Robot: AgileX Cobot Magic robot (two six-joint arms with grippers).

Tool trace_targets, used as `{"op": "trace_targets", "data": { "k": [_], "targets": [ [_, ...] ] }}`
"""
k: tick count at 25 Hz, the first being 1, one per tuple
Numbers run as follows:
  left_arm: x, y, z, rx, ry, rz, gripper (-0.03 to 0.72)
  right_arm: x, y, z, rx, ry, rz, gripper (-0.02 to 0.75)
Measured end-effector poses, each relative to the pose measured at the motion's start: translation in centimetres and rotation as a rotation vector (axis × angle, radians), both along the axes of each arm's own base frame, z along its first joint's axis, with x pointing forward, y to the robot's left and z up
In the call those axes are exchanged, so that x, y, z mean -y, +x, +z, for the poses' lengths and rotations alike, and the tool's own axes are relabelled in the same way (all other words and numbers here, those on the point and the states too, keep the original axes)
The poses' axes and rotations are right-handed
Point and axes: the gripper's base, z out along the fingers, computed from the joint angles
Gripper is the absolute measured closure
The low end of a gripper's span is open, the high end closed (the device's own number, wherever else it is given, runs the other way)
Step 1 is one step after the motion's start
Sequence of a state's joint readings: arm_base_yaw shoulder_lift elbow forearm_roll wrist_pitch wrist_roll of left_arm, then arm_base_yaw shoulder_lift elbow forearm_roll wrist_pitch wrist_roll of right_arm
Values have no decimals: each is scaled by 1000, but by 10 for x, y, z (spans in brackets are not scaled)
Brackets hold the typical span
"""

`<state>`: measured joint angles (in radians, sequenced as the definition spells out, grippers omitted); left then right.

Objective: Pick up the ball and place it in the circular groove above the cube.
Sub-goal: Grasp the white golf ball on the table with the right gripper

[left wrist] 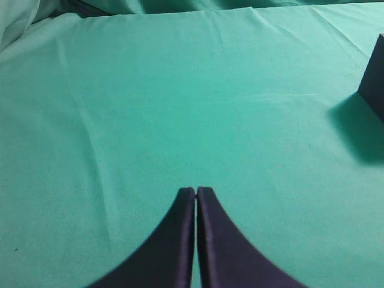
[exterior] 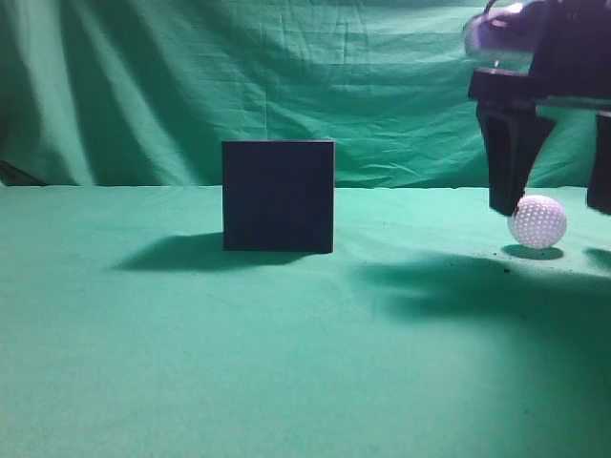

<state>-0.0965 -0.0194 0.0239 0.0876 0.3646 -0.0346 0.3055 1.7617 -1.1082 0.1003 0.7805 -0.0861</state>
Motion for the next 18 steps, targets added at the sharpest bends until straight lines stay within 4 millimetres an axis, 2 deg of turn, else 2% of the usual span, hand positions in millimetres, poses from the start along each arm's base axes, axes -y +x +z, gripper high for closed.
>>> {"op": "trace_targets", "data": {
  "k": [3, 4, 5, 9, 12, 13, 16, 18],
  "targets": [
    [0, 0, 0, 0, 0, 0, 688, -3, 11, -13, -26, -8, 0, 148],
    [0, 0, 0, 0, 0, 0, 688, -4, 14, -16, -31, -10, -2, 191],
    [0, 0, 0, 0, 0, 0, 688, -5, 15, -19, -36, -11, -2, 195],
    [0, 0, 0, 0, 0, 0, 688, -7, 22, -22, -18, -3, -20, 193],
    [0, 0, 0, 0, 0, 0, 688, -7, 22, -22, -16, 2, -43, 397],
    [0, 0, 0, 0, 0, 0, 688, -7, 22, -22, -15, 3, -45, 434],
    [0, 0, 0, 0, 0, 0, 688, -7, 24, -19, -19, 2, -47, 430],
    [0, 0, 0, 0, 0, 0, 688, -9, 29, -10, -19, 4, -44, 430]
  ]
}}
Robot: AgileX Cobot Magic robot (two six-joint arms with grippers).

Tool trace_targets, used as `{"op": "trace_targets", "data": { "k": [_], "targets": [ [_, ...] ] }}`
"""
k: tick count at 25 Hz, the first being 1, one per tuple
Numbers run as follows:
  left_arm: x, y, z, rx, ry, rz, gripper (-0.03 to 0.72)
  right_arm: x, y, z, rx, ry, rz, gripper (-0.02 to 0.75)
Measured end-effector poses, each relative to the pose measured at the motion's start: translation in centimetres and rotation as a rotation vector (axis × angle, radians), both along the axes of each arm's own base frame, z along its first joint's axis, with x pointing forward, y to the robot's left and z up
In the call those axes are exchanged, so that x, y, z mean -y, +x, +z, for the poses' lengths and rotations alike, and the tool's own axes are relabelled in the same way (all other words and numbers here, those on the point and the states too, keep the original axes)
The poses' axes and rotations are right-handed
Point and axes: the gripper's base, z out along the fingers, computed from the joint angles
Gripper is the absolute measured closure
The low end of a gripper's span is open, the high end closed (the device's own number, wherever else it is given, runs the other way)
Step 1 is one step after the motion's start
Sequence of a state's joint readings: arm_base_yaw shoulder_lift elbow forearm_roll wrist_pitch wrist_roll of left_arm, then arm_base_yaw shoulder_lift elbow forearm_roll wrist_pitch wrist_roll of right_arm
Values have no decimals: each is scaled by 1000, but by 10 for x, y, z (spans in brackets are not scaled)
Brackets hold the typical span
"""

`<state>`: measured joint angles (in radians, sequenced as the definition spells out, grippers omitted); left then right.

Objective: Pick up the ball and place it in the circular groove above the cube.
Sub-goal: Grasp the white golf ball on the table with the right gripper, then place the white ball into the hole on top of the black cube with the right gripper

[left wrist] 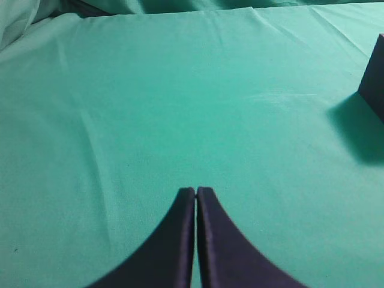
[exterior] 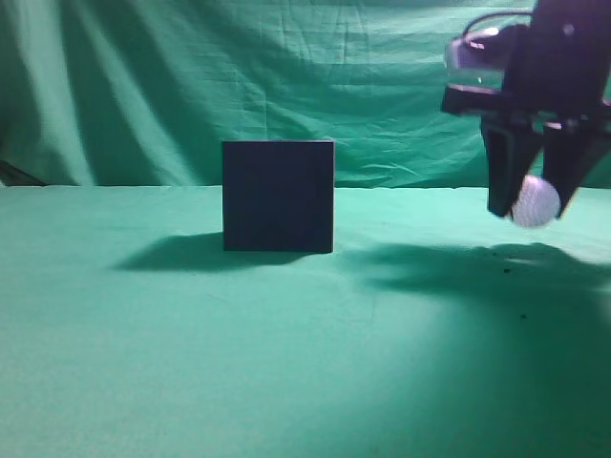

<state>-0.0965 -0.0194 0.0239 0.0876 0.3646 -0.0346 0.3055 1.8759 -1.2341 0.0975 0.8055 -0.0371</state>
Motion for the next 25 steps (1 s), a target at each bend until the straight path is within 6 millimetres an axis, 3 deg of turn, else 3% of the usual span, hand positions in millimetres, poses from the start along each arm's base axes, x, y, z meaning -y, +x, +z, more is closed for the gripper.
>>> {"op": "trace_targets", "data": {
  "k": [4, 8, 11, 17, 25],
  "targets": [
    [0, 0, 0, 0, 0, 0, 688, -18, 8, 42, 72, 23, 55, 430],
    [0, 0, 0, 0, 0, 0, 688, -62, 4, 88, 187, 71, 177, 430],
    [0, 0, 0, 0, 0, 0, 688, -96, -4, 103, 239, 98, 276, 430],
    [0, 0, 0, 0, 0, 0, 688, -149, -13, 88, 245, 112, 411, 430],
    [0, 0, 0, 0, 0, 0, 688, -159, -5, 60, 204, 74, 446, 430]
  ]
}}
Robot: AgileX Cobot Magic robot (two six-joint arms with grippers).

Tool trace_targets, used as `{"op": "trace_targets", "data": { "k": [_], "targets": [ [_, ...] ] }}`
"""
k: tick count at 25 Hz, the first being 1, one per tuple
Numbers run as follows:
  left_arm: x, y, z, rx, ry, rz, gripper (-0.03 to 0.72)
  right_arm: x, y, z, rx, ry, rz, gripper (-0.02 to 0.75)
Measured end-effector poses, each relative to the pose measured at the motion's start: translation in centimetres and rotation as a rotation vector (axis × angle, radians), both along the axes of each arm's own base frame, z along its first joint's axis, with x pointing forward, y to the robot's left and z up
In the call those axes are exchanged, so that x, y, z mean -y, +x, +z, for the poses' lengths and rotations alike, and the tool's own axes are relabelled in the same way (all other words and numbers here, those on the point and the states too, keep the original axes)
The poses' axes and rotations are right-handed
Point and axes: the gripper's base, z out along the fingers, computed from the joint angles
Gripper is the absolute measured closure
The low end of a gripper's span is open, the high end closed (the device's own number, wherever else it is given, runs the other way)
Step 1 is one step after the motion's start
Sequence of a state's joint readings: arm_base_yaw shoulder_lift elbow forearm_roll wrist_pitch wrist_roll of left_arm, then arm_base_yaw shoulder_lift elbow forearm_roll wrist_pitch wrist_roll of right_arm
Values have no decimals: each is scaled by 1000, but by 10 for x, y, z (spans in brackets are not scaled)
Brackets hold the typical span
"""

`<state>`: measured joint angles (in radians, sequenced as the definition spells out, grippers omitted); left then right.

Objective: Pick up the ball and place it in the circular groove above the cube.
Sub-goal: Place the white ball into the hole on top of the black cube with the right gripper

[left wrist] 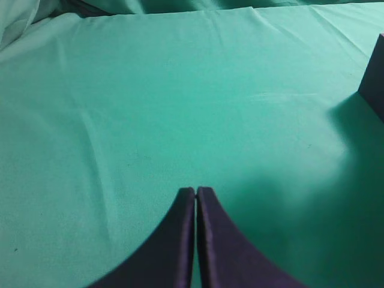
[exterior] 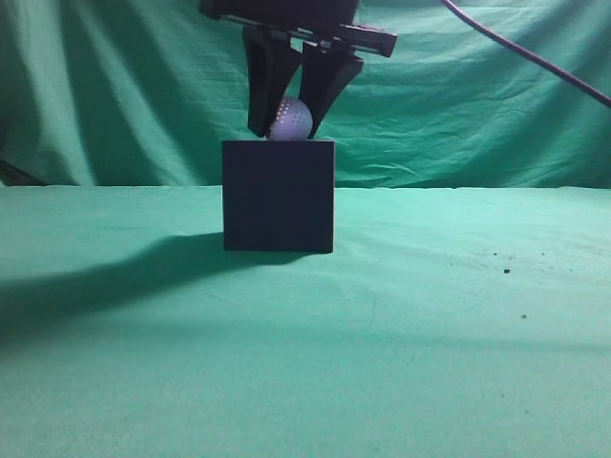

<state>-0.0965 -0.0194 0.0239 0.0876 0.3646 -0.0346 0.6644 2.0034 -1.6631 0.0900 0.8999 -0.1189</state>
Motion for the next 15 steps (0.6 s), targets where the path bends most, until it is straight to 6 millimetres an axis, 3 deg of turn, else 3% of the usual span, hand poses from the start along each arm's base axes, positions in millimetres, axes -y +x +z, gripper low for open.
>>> {"op": "trace_targets", "data": {
  "k": [5, 11, 15],
  "targets": [
    [0, 0, 0, 0, 0, 0, 688, 0, 0, 0, 4, 3, 1, 430],
    [0, 0, 0, 0, 0, 0, 688, -1, 1, 6, 16, 2, 20, 194],
    [0, 0, 0, 0, 0, 0, 688, -3, 4, 24, 29, 13, 24, 202]
  ]
}}
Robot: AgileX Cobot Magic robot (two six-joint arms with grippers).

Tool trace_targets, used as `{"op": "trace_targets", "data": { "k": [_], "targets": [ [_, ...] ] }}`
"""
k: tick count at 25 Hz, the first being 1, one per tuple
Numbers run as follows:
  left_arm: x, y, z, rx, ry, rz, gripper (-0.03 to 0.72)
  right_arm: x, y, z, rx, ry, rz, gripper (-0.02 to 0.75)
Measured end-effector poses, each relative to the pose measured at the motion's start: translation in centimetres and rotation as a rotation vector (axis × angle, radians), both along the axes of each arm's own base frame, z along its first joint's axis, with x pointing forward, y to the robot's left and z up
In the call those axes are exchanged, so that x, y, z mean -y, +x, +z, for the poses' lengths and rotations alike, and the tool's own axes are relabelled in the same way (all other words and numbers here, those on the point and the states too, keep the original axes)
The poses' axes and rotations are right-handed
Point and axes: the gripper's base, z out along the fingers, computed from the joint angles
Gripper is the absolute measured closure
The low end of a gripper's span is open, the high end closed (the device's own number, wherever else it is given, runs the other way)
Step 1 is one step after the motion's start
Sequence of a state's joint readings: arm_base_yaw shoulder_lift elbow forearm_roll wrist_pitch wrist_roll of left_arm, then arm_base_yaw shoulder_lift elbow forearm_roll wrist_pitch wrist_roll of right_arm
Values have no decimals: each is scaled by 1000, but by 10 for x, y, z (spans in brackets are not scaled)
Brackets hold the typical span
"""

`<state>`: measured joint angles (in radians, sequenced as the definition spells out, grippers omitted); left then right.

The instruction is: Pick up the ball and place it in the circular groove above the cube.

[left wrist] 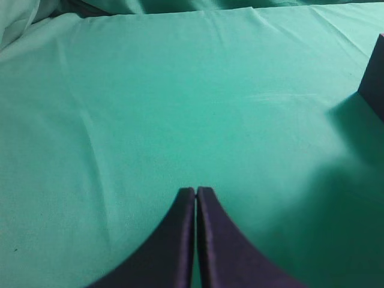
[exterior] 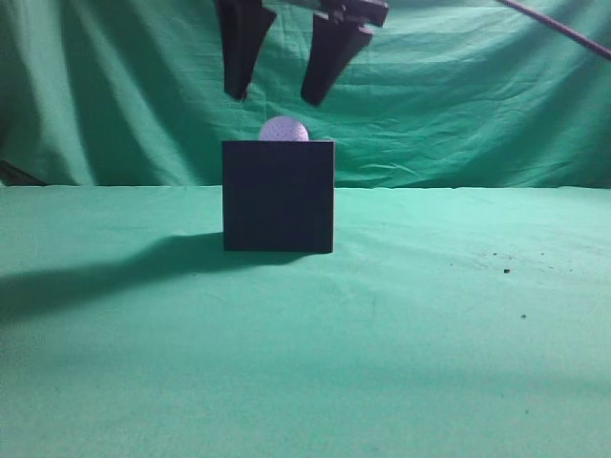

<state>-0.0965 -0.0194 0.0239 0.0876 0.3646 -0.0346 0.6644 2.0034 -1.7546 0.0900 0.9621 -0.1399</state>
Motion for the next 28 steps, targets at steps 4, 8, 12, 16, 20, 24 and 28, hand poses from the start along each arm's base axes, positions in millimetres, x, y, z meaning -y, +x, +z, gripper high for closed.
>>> {"op": "trace_targets", "data": {
  "k": [4, 8, 12, 16, 20, 24, 28],
  "targets": [
    [0, 0, 0, 0, 0, 0, 688, 0, -1, 31, -26, 3, -29, 398],
    [0, 0, 0, 0, 0, 0, 688, 4, -3, 60, -31, -8, -47, 673],
    [0, 0, 0, 0, 0, 0, 688, 8, -8, 82, -5, 29, -91, 738],
    [0, 0, 0, 0, 0, 0, 688, 26, -30, 113, 29, 69, -119, 738],
    [0, 0, 0, 0, 0, 0, 688, 59, -69, 139, 53, 84, -157, 738],
    [0, 0, 0, 0, 0, 0, 688, 96, -114, 151, 63, 95, -180, 738],
    [0, 0, 0, 0, 0, 0, 688, 136, -164, 158, 98, 114, -185, 738]
  ]
}}
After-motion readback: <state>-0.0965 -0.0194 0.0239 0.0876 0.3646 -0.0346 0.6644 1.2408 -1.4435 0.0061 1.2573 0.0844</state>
